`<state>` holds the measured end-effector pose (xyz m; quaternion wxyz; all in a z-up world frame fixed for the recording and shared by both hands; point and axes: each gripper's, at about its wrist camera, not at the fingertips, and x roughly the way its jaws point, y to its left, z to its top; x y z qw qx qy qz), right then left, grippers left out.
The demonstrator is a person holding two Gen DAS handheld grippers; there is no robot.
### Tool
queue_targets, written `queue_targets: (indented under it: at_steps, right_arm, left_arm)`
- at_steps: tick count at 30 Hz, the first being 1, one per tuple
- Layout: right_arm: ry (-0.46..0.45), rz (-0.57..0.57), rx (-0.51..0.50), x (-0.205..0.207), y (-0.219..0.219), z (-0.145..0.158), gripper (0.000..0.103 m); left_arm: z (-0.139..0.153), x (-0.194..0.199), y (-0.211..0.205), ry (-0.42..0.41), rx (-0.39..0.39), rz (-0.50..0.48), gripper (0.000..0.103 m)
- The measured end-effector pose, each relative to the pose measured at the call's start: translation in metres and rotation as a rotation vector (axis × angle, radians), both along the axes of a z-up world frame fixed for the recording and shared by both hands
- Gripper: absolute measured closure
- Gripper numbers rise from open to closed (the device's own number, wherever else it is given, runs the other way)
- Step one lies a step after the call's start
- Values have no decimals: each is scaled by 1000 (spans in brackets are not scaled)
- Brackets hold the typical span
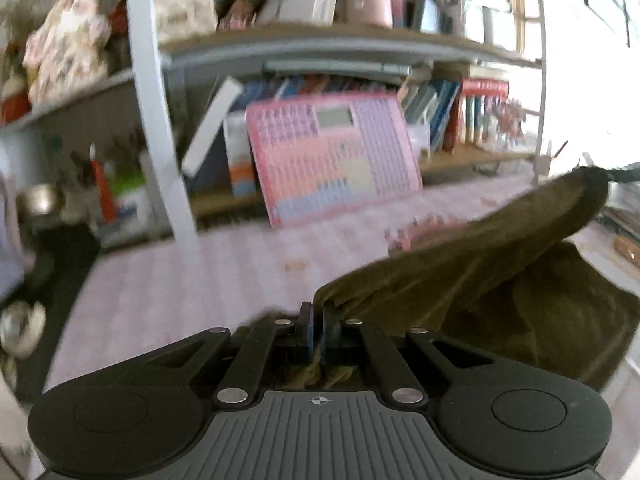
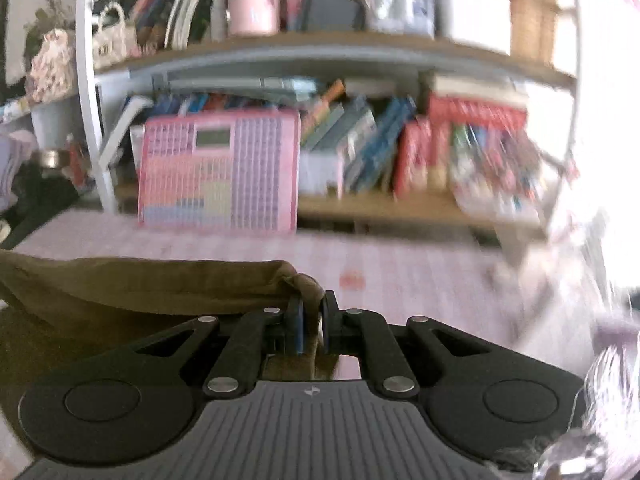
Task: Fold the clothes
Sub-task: 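Fold the lifted garment over onto itself with both grippers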
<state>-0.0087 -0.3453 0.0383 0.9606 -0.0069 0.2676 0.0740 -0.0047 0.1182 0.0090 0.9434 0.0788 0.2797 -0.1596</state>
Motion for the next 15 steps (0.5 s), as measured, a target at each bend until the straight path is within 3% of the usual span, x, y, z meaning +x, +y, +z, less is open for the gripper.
queue_targets:
  at_steps: [1,6,8,10,15]
  right_arm:
    - [28,-22,-4,-11,1,-10,95]
    - [164,-136,-21,-60,7,-56,89]
    - [203,-182,-4,-77,8,-68,77]
    - [232,-226,19,-91,8,-75,68]
    - [317,-280,77,-117,13,-81,52]
  left_arm:
    - [-7,-6,1,26,-10,7,91]
    - [-30,-33,8,118,-74,70,86]
    - [-34,-45,14,139,-107,107,81]
    - [-38,-57,21,159,-134,150,68]
    - [-42,-77,33,221,-226,257,63]
